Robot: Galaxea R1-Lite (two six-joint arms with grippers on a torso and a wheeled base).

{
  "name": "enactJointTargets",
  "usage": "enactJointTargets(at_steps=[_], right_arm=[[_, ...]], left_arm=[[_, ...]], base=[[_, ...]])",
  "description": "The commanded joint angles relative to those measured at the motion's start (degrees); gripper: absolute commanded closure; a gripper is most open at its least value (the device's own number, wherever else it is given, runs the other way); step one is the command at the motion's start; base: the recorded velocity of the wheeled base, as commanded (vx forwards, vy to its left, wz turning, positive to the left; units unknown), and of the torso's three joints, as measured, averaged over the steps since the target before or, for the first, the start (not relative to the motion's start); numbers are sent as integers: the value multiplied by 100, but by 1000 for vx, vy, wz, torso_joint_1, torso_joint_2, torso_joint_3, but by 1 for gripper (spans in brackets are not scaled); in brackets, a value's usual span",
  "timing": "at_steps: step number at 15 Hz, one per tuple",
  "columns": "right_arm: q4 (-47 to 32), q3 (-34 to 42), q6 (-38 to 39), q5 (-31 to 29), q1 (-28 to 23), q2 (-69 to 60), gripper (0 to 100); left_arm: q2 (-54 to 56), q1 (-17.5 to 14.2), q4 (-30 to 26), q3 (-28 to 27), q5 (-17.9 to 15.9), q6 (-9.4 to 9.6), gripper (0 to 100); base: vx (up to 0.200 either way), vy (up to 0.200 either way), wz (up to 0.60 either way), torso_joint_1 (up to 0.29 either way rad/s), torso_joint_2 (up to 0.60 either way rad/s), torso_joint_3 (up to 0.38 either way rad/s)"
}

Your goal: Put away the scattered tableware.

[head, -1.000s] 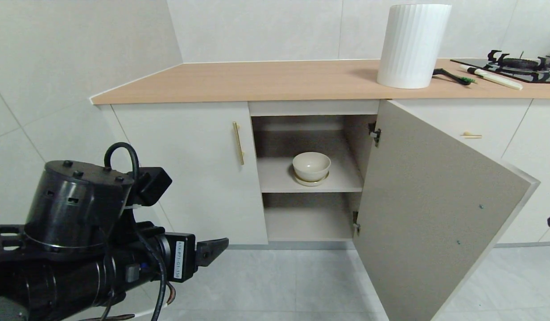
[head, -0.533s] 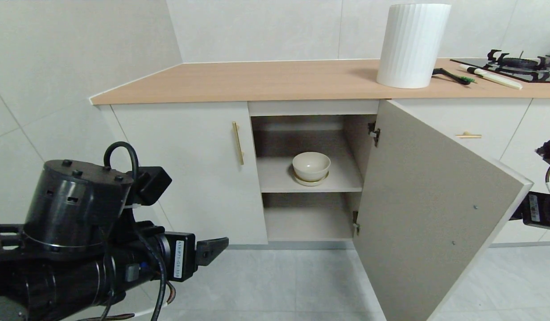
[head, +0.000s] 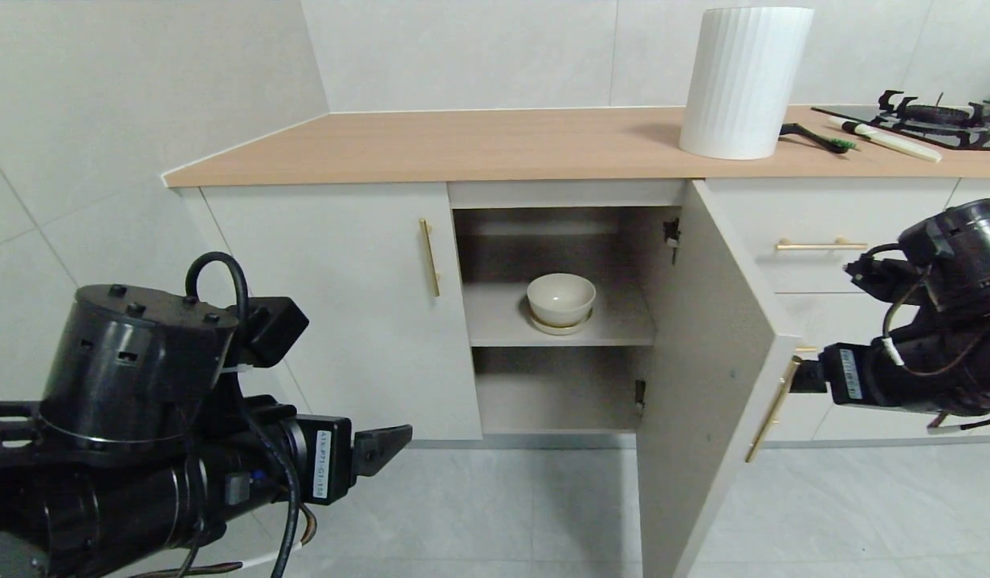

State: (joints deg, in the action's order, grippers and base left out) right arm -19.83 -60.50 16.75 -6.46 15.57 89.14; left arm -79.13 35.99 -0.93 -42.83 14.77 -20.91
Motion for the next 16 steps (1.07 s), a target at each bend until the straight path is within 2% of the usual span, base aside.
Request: enactJointTargets(at_steps=[1, 6, 10, 16], right_arm=[[454, -41, -14, 110, 500, 570, 0], [1834, -49, 65, 119, 1273, 1545, 0], [2660, 74, 645, 92, 1440, 1879, 0], [2801, 74, 751, 75, 1440, 1870, 0]], left_arm=[[-6, 5, -4, -7, -1, -1, 0], [29, 5, 14, -7, 8, -1, 0], [91, 5, 40, -7, -1, -1, 0], [20, 128, 84, 29, 122, -1, 0]], base=[[0, 0, 0, 0, 0, 0], [0, 0, 0, 0, 0, 0], [0, 0, 0, 0, 0, 0], [0, 0, 0, 0, 0, 0]])
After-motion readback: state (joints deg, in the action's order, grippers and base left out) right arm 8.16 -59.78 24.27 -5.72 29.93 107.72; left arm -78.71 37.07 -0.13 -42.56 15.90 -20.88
